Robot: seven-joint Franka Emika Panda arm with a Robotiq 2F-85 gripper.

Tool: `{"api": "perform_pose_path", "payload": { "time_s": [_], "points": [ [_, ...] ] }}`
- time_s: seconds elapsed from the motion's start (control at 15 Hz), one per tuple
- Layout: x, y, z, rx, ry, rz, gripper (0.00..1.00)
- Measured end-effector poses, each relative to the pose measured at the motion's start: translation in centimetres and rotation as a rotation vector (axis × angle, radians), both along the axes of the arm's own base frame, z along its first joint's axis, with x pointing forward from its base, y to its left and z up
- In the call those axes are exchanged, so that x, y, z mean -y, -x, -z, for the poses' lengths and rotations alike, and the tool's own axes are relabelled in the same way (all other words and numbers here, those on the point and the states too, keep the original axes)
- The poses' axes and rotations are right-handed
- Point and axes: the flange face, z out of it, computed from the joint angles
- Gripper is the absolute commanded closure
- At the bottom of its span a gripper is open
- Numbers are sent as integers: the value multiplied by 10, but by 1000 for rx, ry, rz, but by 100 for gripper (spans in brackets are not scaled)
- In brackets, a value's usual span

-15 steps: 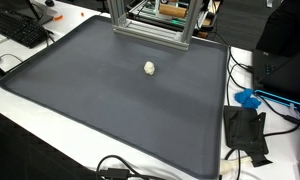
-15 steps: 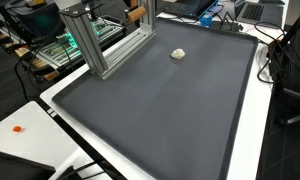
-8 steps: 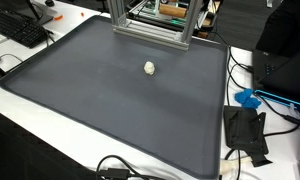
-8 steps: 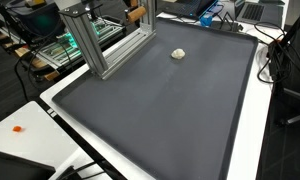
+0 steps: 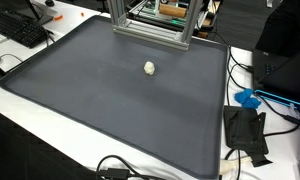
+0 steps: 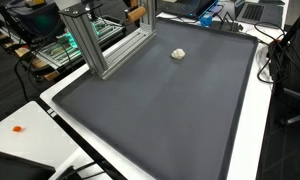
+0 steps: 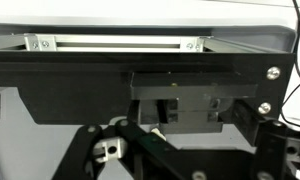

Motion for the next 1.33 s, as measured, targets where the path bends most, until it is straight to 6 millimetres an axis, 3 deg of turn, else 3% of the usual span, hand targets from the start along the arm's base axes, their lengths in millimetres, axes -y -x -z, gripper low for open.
{"api": "perform_pose_path", "payload": {
  "time_s": [0.33,0.4,0.53,0.67,0.8,1.33],
  "points": [
    [-1,1,1,-14,-29,30,15],
    [-1,1,1,-15,-31,36,24],
    [-1,1,1,-16,-35,42,32],
    [-1,1,1,-17,-36,44,55],
    [-1,1,1,-18,-35,48,71],
    [1,0,0,-16,-36,63,72]
  ]
}}
